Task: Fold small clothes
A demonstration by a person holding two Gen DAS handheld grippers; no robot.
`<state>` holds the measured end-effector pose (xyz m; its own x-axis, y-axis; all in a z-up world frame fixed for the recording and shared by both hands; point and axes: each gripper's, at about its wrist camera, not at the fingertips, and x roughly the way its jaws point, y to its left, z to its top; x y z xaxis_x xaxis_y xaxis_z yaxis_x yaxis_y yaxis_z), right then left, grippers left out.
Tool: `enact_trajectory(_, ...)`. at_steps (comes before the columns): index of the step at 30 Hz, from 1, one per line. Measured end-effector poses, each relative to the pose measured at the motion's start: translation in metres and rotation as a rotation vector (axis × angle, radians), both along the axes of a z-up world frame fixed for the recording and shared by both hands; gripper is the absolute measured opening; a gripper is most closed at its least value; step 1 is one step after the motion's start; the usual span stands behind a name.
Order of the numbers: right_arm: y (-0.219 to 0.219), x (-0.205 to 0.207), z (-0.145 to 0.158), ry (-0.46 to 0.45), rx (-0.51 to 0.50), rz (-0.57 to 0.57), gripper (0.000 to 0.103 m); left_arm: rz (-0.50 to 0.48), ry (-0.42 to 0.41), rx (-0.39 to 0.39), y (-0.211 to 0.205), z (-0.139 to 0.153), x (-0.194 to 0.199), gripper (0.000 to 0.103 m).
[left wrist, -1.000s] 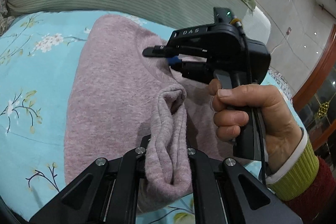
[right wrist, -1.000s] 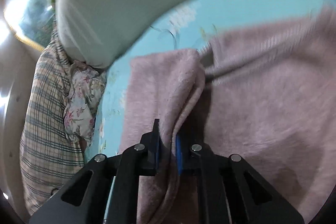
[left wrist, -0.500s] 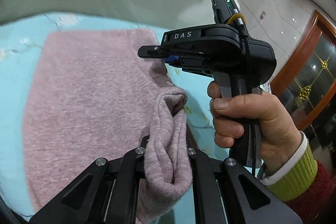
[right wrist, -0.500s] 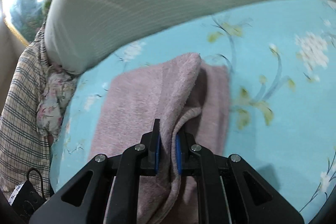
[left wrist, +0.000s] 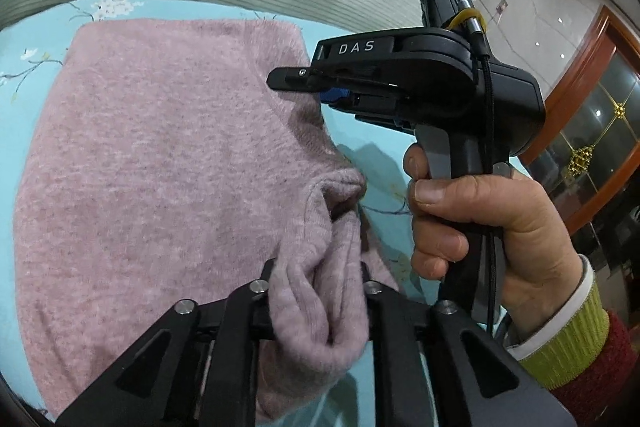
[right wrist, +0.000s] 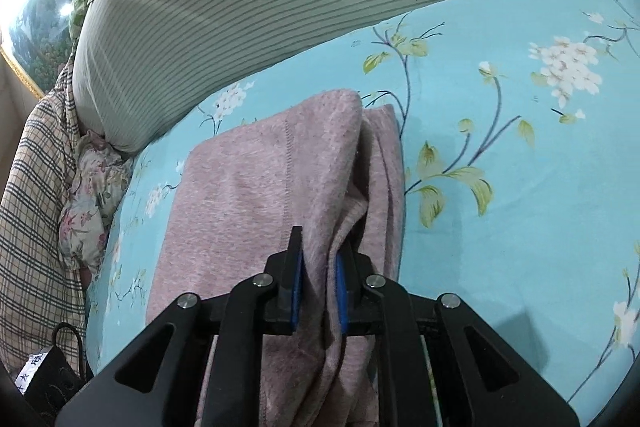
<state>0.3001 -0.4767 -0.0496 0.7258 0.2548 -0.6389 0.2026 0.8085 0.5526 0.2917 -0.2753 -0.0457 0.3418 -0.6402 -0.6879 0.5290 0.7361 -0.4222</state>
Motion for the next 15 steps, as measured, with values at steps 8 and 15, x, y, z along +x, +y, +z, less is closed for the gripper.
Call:
enact_trajectory(8, 0.006, -0.039, 0.006, -0.01, -0.011, -0.043, 0.075, 0.039, -0.005, -0.037, 0.068, 0.027, -0.013, 0.069)
enact_trajectory(15, 0.017, -0.048, -0.009, 0.028, 0.042, 0.006, 0.075, 0.187, 0.04, -0.018, 0.129, 0.023, 0.029, 0.071)
